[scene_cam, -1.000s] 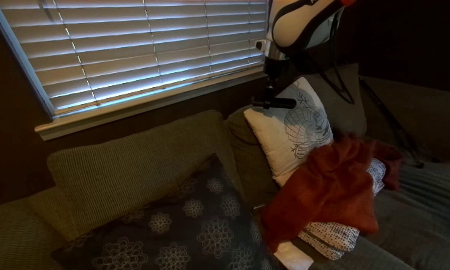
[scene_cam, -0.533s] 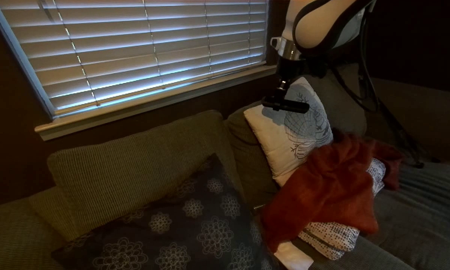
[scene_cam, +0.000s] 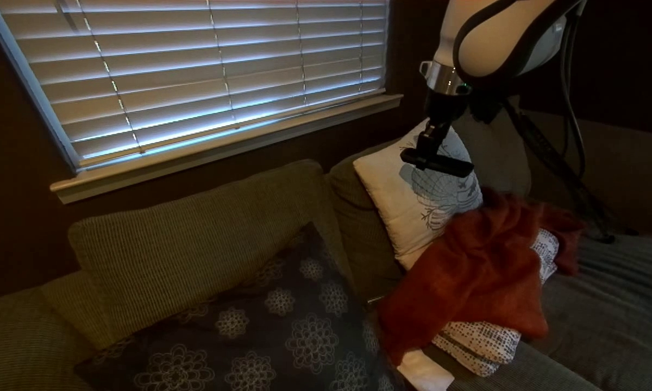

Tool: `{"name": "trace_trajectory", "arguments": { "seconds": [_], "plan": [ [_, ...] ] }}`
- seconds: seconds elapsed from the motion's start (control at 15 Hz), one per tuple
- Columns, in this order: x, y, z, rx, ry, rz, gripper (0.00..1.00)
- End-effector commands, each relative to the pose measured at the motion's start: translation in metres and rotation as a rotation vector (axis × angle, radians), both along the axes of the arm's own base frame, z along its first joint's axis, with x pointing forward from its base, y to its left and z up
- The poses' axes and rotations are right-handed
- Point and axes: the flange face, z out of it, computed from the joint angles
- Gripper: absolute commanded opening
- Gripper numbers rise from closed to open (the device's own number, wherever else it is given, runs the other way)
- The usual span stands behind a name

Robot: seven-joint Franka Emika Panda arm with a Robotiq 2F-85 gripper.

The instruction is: Remove the remote from the white pillow, put it on the brown fleece and then cover the remote with the brown fleece

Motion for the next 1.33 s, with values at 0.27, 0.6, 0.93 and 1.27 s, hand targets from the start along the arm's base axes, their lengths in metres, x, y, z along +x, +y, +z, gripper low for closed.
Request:
{"name": "trace_trajectory", "arguments": {
  "seconds": [0.27,0.6,0.93,1.27],
  "plan": [
    [-0.04,-0.001,-0.02,0.075,-0.054,-0.303,0.36],
    [-0.069,-0.013,-0.044,0.11,-0.015,-0.467,0.36],
    [-0.099,-0.02,-0.064,0.202,0.05,-0.608,0.36],
    [-0.125,-0.043,-0.082,0.304,0.085,-0.808,0.36]
  ]
}}
